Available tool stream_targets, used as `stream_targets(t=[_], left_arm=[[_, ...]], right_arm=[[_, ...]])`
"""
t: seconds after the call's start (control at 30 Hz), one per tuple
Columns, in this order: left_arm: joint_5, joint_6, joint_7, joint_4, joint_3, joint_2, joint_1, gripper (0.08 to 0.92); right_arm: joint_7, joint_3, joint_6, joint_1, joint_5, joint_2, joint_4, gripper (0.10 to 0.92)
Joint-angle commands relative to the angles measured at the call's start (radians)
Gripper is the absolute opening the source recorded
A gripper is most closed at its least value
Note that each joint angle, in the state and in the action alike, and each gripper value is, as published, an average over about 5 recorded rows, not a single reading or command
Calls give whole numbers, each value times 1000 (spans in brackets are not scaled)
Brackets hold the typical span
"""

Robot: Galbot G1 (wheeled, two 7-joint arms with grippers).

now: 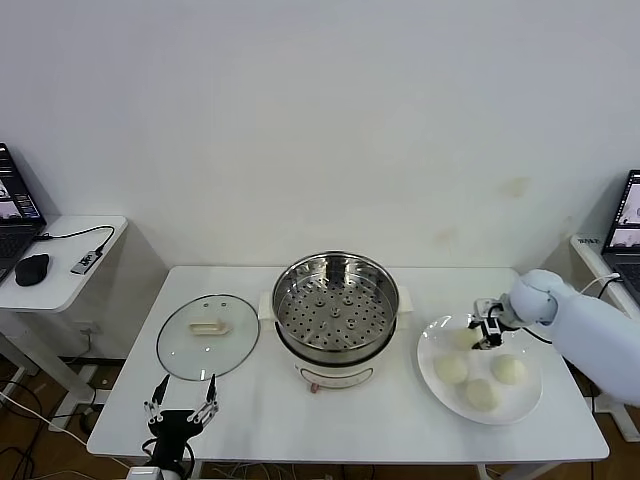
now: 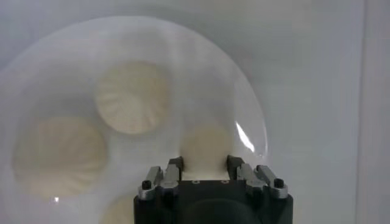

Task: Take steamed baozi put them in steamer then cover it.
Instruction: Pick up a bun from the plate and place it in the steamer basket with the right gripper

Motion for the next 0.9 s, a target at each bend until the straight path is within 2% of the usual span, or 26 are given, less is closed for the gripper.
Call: stream_targets(t=[0.03,0.23,0.47,0.7,0.9], left_arm=[[-18,3,1,-3,9,4,-3,823],[-109,-3,5,5,4,14,-15,823],[-188,-45,-7,17,-15,14,-32,823],[-186,-45,-19,15,-22,16,-35,823],[-186,-46,-28,6,-31,32,-31,823]], right_arm=[[4,-88,-1,176,110,-105,122,475],[20,-231,13,405,264,-115,200,475],[66,-421,40,649,447,2,246,480],[102,-525,96,738,527,215,218,484],[109,-575,172,731,475,385,142,481]])
